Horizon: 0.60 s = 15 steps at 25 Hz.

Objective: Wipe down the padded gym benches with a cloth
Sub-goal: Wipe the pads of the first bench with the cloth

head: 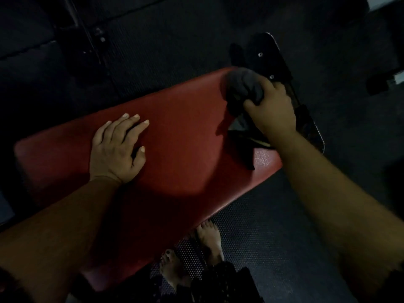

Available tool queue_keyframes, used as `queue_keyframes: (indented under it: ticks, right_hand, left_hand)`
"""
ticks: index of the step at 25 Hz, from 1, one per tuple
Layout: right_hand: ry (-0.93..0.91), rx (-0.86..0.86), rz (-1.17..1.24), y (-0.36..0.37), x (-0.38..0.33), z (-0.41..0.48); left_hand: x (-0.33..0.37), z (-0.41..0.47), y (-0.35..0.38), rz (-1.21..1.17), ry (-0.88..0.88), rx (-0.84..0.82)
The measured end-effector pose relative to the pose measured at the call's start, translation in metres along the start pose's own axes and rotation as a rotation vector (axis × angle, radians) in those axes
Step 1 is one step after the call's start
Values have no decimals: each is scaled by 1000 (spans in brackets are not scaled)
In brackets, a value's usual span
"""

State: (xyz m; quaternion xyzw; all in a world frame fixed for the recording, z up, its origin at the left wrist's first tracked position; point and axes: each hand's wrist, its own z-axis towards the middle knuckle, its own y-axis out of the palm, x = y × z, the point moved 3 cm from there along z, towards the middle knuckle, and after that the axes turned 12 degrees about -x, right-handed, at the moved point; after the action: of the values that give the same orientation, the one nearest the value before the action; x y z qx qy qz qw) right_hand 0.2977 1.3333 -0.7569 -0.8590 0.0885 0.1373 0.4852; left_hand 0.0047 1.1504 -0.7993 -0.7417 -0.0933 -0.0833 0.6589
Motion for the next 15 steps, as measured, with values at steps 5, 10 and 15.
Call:
queue_keyframes:
  ticks: [5, 10, 15]
  right_hand:
    - [123, 9, -19, 25, 60, -97]
    - [269, -117, 158, 35, 79, -157]
    - [75, 118, 214, -14, -8, -78]
  left_hand:
    - [0, 0, 1, 2, 4, -9]
    - [-1, 1, 3, -3, 11, 7]
    - [-6, 2, 7, 19, 24, 30]
